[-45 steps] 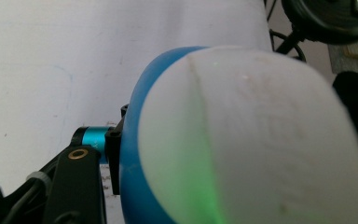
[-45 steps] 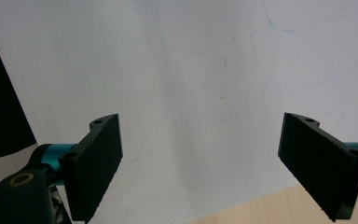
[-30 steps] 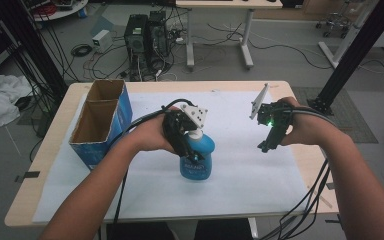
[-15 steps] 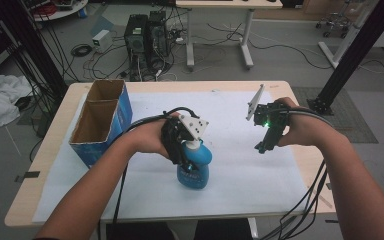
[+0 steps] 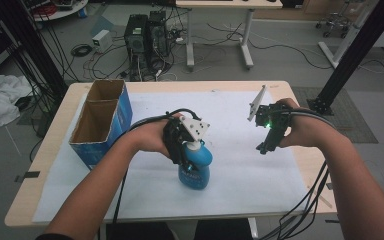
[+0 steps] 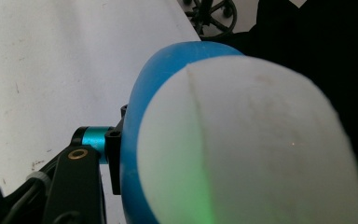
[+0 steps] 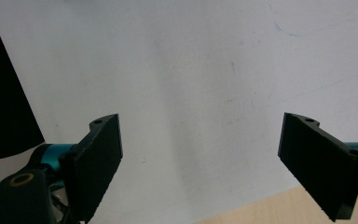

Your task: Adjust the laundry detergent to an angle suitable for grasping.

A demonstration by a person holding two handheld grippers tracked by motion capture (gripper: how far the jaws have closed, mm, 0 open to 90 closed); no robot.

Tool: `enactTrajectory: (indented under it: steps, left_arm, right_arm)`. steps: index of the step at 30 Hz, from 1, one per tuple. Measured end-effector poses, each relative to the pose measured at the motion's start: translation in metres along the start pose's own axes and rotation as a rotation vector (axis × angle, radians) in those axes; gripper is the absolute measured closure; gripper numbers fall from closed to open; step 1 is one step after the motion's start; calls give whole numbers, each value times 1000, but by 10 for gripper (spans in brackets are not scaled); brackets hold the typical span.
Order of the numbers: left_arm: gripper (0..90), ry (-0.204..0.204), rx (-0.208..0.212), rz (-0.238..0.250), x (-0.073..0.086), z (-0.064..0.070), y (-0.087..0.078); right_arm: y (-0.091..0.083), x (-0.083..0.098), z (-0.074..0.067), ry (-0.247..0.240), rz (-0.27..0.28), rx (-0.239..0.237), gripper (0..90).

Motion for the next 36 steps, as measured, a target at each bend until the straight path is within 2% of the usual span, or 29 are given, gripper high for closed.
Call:
enactTrajectory:
  steps: [7,18,23,28,33,36]
  left_arm:
    - [388,20,0,6,1,1,3]
    - [388,43,-6,-15,8,2,8]
    - [388,38,-4,-31,12,1,10]
    - [386,25,-5,-5,14,1,10]
    - [381,24,-5,-2,15,2,10]
    - [379,2,-9,-3,14,2,10]
  right_arm:
    - [2,0,0,-2,0,-3,128]
    - [4,-1,-1,-4,-1,-6,128]
    - [6,-1,-1,-5,1,-10,128]
    - [7,-3,-1,-9,4,-10,128]
    - [7,-4,-1,-7,-1,-11,128]
    - [7,-5,-1,-11,4,-11,128]
Point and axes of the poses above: each handheld gripper's, and its own axes: y roughly forward along the jaws, x roughly out of its underside, z roughly to its right, the point moved 4 cm from there along y, roughly forward along the jaws, and after that the axes turned 3 degrees about -y, right-handed, at the moved point
